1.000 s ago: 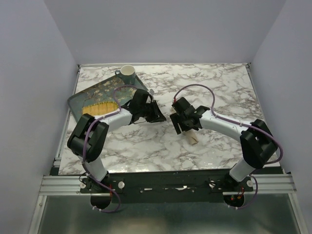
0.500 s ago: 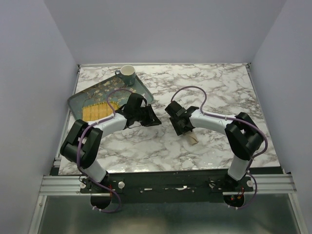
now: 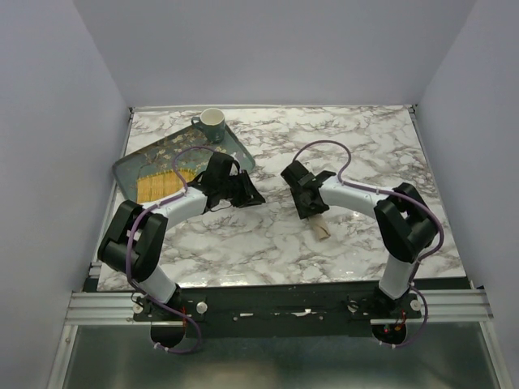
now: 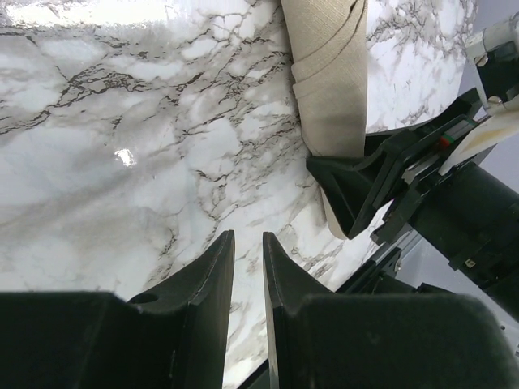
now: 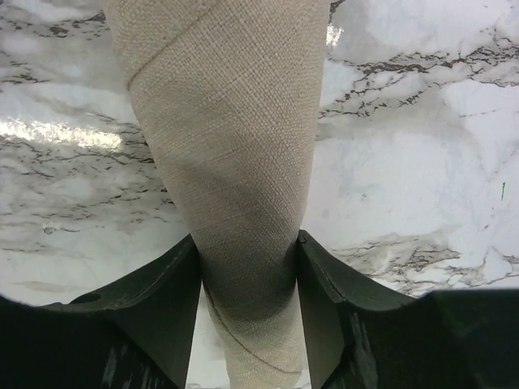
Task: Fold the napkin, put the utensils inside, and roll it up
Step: Roll the napkin with the utensil
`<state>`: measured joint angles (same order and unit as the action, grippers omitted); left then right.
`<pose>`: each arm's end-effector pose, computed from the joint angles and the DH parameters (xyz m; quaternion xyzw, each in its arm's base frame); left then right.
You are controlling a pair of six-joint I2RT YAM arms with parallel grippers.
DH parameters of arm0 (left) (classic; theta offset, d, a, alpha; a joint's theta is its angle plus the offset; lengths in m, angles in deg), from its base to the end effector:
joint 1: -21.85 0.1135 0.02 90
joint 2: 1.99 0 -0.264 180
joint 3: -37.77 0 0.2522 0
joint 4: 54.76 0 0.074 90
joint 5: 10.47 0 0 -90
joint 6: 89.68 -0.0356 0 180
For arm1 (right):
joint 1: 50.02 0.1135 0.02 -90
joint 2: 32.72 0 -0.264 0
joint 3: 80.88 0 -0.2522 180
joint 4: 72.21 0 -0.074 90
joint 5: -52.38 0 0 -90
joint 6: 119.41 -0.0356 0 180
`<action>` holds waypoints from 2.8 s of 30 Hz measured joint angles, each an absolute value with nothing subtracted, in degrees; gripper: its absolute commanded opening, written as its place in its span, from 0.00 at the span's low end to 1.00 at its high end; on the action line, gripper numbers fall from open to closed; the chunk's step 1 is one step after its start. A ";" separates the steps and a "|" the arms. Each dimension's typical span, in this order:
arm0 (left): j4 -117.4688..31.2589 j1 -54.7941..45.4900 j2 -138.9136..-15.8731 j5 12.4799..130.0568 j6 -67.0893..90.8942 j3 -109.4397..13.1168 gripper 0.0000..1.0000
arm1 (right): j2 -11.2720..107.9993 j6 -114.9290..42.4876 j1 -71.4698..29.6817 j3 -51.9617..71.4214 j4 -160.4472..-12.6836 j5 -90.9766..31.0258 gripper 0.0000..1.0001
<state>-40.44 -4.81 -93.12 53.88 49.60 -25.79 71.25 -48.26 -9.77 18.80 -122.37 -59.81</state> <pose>0.2860 -0.1608 0.1899 -0.0859 0.8908 -0.4043 0.1886 0.2717 0.2124 0.1658 -0.1538 0.9597 -0.0976 0.2142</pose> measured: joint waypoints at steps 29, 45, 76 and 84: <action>-40.49 -4.46 -93.21 51.80 49.62 -27.15 0.29 | 75.64 -50.29 -26.14 13.05 -117.50 -48.99 0.49; -41.30 -4.46 -98.30 50.30 50.74 -30.93 0.28 | 87.77 -49.31 -30.05 -5.11 -119.71 -42.85 0.49; -41.76 -4.46 -100.22 49.88 51.63 -31.83 0.28 | 109.84 -46.16 -32.15 -44.35 -132.93 -42.11 0.68; -41.58 -4.46 -100.14 49.88 51.61 -31.83 0.29 | 109.91 -44.04 -32.13 -44.74 -133.91 -41.06 0.78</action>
<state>-41.58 -4.46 -100.14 49.88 51.61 -31.83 109.91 -44.04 -32.13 -44.74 -133.91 -41.06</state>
